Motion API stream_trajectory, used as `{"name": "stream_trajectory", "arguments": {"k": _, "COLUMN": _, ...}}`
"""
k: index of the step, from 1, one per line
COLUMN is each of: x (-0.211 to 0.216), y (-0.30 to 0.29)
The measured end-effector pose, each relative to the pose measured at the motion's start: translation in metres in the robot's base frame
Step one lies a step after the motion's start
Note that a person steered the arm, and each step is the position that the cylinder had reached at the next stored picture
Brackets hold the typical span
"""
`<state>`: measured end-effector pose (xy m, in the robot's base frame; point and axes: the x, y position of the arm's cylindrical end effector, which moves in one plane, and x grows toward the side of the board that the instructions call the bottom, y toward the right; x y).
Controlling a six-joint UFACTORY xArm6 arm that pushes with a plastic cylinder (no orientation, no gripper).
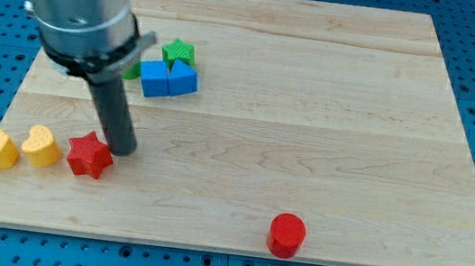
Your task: Slightly push the red circle which is at the bottom of the board
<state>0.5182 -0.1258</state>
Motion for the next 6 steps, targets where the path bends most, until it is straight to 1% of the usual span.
{"name": "stream_trajectory", "arguments": {"k": 1, "x": 0.024, "y": -0.023}}
{"name": "stream_trajectory", "arguments": {"k": 2, "x": 0.025, "y": -0.022}}
{"name": "stream_trajectory", "arguments": {"k": 4, "x": 0.016, "y": 0.157}}
{"name": "stream_trajectory", "arguments": {"k": 5, "x": 0.041, "y": 0.252}}
{"name": "stream_trajectory", "arguments": {"k": 6, "x": 0.098, "y": 0.265}}
